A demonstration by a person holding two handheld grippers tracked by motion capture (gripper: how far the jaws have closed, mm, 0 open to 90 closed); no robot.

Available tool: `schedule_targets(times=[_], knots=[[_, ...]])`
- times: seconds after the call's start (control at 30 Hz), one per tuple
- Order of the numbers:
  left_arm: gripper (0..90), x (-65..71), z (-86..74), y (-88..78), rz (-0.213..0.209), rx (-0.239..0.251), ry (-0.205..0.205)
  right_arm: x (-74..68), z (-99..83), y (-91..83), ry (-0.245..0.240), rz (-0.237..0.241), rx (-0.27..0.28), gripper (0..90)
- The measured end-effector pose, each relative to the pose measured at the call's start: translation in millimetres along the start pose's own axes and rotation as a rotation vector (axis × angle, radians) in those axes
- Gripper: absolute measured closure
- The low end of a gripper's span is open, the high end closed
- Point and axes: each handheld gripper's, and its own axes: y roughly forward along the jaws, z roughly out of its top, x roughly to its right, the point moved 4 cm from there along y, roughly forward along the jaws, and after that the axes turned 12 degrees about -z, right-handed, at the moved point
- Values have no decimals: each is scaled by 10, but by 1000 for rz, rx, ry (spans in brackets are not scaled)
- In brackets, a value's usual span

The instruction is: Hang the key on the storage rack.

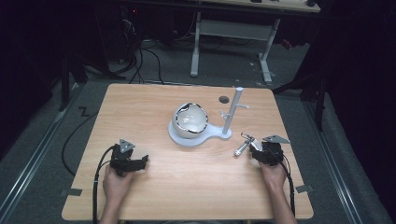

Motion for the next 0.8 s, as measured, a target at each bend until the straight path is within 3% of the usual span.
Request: schedule_targets(times=[0.1,0.2,0.5,0.8], knots=[[187,0,0,0,0,0,0,-1,1,8,0,-3,-2,422],[187,0,0,0,0,0,0,-18,-2,7,-30,-13,2,426],[187,0,0,0,0,0,0,-6,16,32,-2,21,-13,464],[187,0,0,0,0,0,0,-23,25,38,-19,27,-5,495]])
